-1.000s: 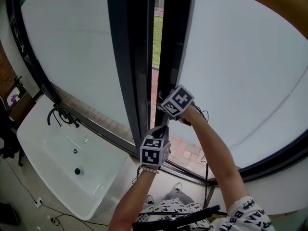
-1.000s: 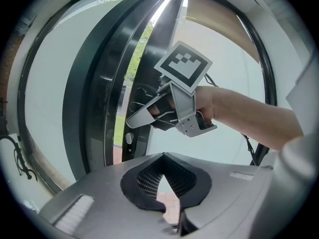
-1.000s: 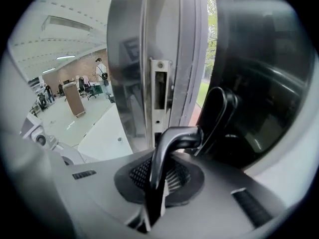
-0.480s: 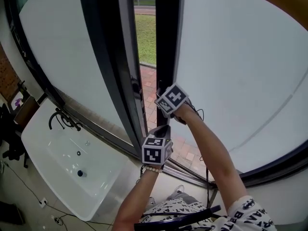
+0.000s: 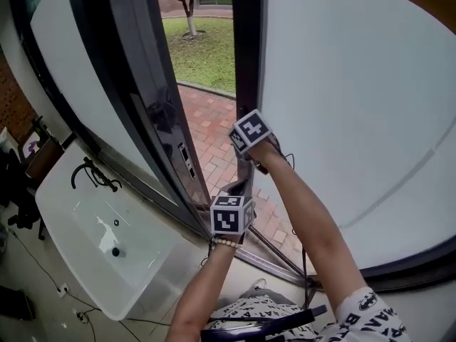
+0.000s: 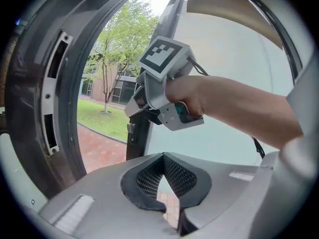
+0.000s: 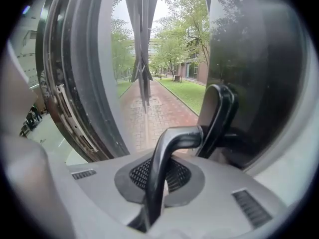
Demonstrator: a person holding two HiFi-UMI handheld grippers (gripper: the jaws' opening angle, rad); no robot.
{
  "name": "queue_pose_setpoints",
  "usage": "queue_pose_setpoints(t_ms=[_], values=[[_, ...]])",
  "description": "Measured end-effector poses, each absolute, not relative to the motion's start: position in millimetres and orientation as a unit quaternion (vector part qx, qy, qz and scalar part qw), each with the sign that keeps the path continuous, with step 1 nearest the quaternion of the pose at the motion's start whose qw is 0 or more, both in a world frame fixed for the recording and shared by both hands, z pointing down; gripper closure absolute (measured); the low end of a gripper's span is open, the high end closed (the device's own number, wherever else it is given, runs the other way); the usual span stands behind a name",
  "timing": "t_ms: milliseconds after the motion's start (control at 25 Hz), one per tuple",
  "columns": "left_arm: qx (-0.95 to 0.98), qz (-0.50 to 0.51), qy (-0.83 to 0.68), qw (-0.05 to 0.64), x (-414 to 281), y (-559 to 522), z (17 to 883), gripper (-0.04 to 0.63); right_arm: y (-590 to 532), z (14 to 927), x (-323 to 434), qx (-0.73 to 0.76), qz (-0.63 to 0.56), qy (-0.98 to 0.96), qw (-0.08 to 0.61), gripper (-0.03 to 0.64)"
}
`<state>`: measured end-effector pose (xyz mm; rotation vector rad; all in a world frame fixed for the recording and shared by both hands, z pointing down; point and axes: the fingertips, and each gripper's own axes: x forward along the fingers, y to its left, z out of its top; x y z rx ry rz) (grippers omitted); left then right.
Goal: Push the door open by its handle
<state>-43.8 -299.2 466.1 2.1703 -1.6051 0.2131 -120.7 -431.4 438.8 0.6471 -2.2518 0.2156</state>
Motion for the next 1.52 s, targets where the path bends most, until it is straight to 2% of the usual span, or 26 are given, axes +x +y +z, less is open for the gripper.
queue_pose_setpoints(t_ms=[680, 1520], values=[[0.772, 0.078, -0.571, 0.267, -6.3, -407.1, 486.4, 0.607, -557.9, 445.4, -48.7, 0.319, 0.136, -0.867, 0.357, 0.615], [0.828, 0.118, -0.481, 0.264, 25.1, -507.5, 528.0, 0.607, -700.4, 446.3, 111.7, 0.436, 0.188, -0.816, 0.329, 0.615]])
